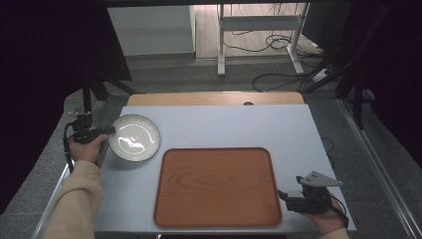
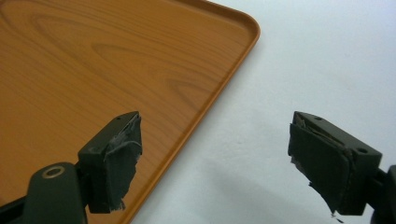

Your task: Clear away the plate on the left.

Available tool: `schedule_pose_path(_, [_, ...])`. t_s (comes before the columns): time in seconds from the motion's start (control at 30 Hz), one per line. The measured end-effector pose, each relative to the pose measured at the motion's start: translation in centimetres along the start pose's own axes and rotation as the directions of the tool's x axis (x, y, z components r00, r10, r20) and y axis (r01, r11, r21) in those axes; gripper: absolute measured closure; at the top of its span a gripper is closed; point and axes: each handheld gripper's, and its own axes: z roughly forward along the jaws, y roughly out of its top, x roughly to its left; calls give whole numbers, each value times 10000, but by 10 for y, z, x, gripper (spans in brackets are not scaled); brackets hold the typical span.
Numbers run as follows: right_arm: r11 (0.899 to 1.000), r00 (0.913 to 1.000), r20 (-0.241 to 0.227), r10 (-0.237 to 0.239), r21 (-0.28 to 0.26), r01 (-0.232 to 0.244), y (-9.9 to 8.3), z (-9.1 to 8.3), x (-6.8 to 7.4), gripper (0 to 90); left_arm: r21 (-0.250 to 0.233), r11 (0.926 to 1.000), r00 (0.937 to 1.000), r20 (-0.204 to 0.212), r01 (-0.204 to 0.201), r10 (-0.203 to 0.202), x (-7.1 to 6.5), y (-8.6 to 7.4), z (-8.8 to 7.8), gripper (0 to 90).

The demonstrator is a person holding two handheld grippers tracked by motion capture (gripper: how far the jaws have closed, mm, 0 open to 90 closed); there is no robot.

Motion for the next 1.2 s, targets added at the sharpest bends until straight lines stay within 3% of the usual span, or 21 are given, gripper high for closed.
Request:
schedule_pose_path(0.2, [10000,10000,40,-26,-83,26,1,-1,0,177,-283,9996,9995,296,95,-86,-1,2,-8,820])
schedule_pose_path(0.5, [10000,10000,29,-8,-75,9,1,-1,0,177,-707,9975,9975,695,-60,109,-12,8,-22,819])
schedule_pose_path(0.77, [10000,10000,30,-27,-72,27,1,-1,0,177,-915,9954,9914,1248,-286,400,-29,7,-33,819])
schedule_pose_path(1.2, [9999,10000,83,-32,-104,33,1,-2,-1,177,-1055,9925,9815,1745,-615,793,-51,1,-35,819])
